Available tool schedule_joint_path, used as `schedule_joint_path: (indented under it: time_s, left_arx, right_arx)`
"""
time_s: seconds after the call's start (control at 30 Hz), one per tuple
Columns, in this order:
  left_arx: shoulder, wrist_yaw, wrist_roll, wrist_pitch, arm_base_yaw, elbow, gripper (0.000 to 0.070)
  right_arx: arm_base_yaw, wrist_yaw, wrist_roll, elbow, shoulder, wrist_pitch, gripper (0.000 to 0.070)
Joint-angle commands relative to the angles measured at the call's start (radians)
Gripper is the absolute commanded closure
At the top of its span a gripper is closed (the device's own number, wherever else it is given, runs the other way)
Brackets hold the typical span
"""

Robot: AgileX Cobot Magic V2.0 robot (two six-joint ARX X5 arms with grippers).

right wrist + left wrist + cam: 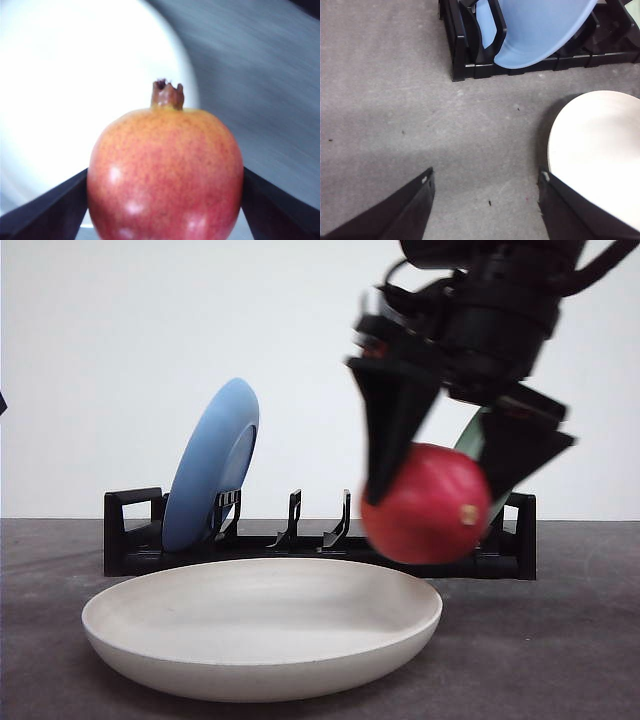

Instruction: Place pomegranate in white plate

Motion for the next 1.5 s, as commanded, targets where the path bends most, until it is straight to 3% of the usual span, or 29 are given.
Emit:
schedule_joint_path:
  time_s: [0.0, 0.2, 0.5, 1.03, 1.3, 1.4, 1.47]
  left_arx:
    - [0.002, 0.005, 0.010, 0.011, -0.001, 0.019, 0.0309]
    - [0.002, 0.005, 0.010, 0.011, -0.001, 0.019, 0.0309]
    - [0.002, 0.005, 0.009, 0.013, -0.001, 0.019, 0.0309]
    - [0.002, 0.005, 0.009, 0.013, -0.001, 0.019, 0.0309]
    - [0.002, 0.005, 0.008, 0.012, -0.001, 0.019, 0.0309]
    - [0.002, 0.005, 0.008, 0.013, -0.001, 0.019, 0.0309]
    - [0.002, 0.005, 0.008, 0.013, -0.001, 0.019, 0.0309]
  right_arx:
    - [0.034, -0.007, -0.021, 0.016, 0.022, 0.050, 0.0188]
    - [0.114, 0.003, -0.032, 0.016, 0.042, 0.173, 0.0188]
    - [0.168, 0.016, -0.050, 0.016, 0.116, 0.272, 0.0188]
    - [0.169, 0.021, -0.035, 0.016, 0.202, 0.278, 0.0182]
    - [0.170, 0.030, -0.028, 0.016, 0.202, 0.262, 0.0132]
    - [0.170, 0.030, -0.024, 0.016, 0.202, 0.246, 0.0041]
    - [0.170, 0.026, -0.020, 0.016, 0.199, 0.241, 0.0024]
